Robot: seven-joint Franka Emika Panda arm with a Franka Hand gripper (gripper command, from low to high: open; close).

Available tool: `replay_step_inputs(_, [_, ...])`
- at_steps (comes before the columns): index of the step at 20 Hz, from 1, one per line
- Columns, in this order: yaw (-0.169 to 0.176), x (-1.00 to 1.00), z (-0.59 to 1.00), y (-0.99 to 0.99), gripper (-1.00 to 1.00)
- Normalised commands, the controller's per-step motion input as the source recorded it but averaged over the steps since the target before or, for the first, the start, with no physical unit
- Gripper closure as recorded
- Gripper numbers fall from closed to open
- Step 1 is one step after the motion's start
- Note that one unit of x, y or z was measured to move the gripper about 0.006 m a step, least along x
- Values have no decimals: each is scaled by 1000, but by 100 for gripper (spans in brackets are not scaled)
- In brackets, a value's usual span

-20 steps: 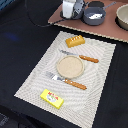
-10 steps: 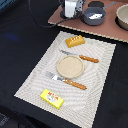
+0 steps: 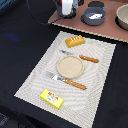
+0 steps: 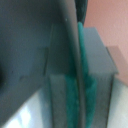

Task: Interact with the objects in diverse but meaningful ways.

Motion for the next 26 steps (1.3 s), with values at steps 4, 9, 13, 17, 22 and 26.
replay_step_inputs(4, [0,341,428,-986,100])
replay_step_inputs(9, [0,369,449,-970,100])
replay_step_inputs(13, [0,200,389,-964,100])
replay_step_inputs(17, [0,12,182,-956,100])
replay_step_inputs(22, [0,-1,7,-942,100])
replay_step_inputs(26, [0,-20,0,-934,100])
